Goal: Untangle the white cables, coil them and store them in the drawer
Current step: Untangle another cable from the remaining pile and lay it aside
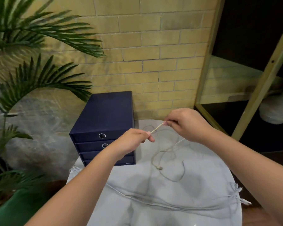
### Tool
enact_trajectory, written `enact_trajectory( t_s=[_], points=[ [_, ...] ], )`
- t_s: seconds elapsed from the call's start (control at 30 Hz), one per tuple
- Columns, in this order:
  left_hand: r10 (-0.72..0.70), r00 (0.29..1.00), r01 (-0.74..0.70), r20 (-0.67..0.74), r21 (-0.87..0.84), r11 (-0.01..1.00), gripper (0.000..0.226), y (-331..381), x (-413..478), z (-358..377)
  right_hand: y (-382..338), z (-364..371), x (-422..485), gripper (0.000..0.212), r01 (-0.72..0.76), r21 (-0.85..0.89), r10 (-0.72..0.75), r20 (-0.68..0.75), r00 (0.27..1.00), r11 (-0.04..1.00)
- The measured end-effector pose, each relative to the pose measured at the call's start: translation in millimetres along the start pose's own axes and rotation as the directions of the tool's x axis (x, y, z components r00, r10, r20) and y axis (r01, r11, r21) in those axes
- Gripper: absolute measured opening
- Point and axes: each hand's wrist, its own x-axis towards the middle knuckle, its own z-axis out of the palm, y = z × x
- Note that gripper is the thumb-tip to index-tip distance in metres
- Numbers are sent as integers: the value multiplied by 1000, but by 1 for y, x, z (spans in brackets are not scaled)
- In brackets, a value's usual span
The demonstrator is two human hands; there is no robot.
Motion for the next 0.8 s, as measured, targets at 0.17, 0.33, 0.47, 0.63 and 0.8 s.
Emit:
enact_trajectory(
  t_s=[0.17, 0.33, 0.47, 0.63, 0.8],
  points=[
    [-83, 996, 86, -27, 120, 989, 28, -10, 1, -12, -12, 1, -2, 13, 158, -115, -159, -3, 987, 981],
    [-140, 987, 154, -79, 206, 966, 28, -33, 0, -22, -17, 1, -4, 19, 222, -162, -228, -17, 974, 961],
    [-107, 979, 156, -175, 301, 941, 29, -38, 5, -15, -22, 7, -6, 17, 259, -185, -264, -2, 964, 948],
    [-86, 966, 155, -245, 277, 948, 27, -45, 12, -20, -20, 8, -8, 14, 260, -182, -267, -15, 963, 948],
    [-38, 961, 88, -272, 174, 981, 19, -54, 10, -24, -14, 11, -13, 21, 237, -165, -245, -33, 969, 957]
  ],
)
